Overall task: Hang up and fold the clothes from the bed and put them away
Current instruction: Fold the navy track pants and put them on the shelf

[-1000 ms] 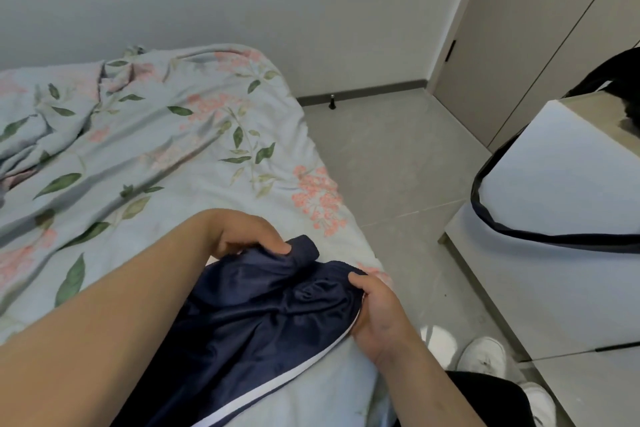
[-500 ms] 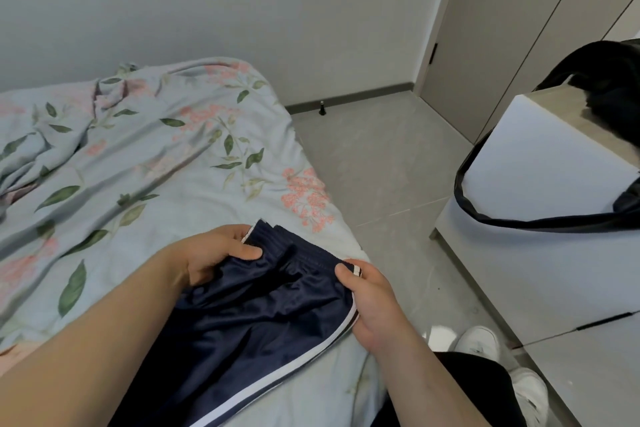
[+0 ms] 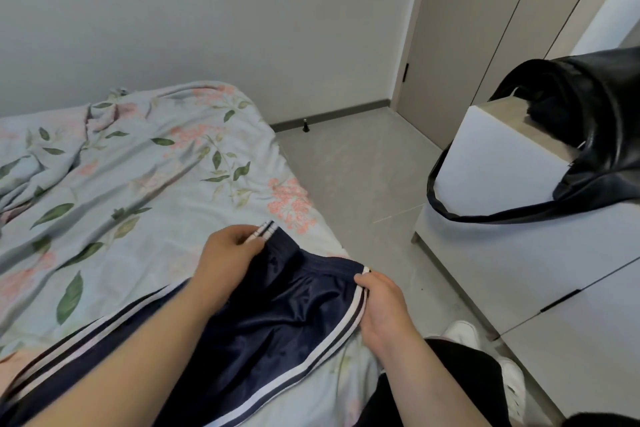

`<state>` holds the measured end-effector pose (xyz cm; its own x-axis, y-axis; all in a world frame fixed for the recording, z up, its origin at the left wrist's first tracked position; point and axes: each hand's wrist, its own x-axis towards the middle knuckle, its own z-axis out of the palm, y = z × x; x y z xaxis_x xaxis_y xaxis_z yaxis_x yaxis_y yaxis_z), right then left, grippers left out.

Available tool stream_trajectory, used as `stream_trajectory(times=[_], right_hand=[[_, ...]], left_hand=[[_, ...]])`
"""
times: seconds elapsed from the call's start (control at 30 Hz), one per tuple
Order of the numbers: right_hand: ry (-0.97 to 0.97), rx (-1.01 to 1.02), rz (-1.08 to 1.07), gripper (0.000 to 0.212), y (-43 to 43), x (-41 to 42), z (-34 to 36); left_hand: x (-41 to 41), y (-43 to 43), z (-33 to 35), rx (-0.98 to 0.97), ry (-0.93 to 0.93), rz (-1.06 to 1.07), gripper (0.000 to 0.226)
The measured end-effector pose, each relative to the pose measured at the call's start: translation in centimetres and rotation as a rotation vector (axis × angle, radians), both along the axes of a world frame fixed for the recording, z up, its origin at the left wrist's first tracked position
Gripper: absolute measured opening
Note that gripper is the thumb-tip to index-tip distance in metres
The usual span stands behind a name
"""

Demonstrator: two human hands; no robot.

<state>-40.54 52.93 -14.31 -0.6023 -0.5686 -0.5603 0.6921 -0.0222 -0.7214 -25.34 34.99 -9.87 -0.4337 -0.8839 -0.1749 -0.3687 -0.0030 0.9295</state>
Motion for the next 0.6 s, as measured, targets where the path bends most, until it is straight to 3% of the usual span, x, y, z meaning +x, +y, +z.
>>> stream_trajectory(times=[0.1, 0.2, 0.3, 0.4, 0.47, 0.53, 0.6], right_hand=[[0.019, -0.03, 0.091, 0.021, 0.2, 0.7, 0.3], [0.005, -0.044, 0.143, 0.022, 0.3, 1.1, 0.2], [0.012, -0.035, 0.169, 0.031, 0.7, 0.6, 0.1], [0.088, -0.024, 0.257, 0.023, 0.9, 0.4, -0.1], [0.124, -0.024, 0.3, 0.026, 0.8, 0.8, -0.2], [0.198, 0.03, 0.305, 0.03, 0.6, 1.2, -0.2], [0.278, 0.094, 0.288, 0.025, 0.6, 1.4, -0.2]], left_hand=[[-0.8, 5.8, -0.2, -0.168, -0.027, -0.102, 0.025], [-1.4, 9.6, -1.6, -0.191, -0.13, -0.231, 0.018], [-1.5, 11.2, -2.1, -0.249, -0.227, -0.413, 0.039], [-0.8, 11.5, -1.9, -0.207, -0.259, -0.576, 0.058], [-0.2, 11.4, -1.3, -0.126, -0.261, -0.681, 0.071], [0.1, 11.2, -0.9, 0.078, -0.159, -0.763, 0.08], [0.0, 10.9, -0.9, 0.325, -0.022, -0.676, 0.073]])
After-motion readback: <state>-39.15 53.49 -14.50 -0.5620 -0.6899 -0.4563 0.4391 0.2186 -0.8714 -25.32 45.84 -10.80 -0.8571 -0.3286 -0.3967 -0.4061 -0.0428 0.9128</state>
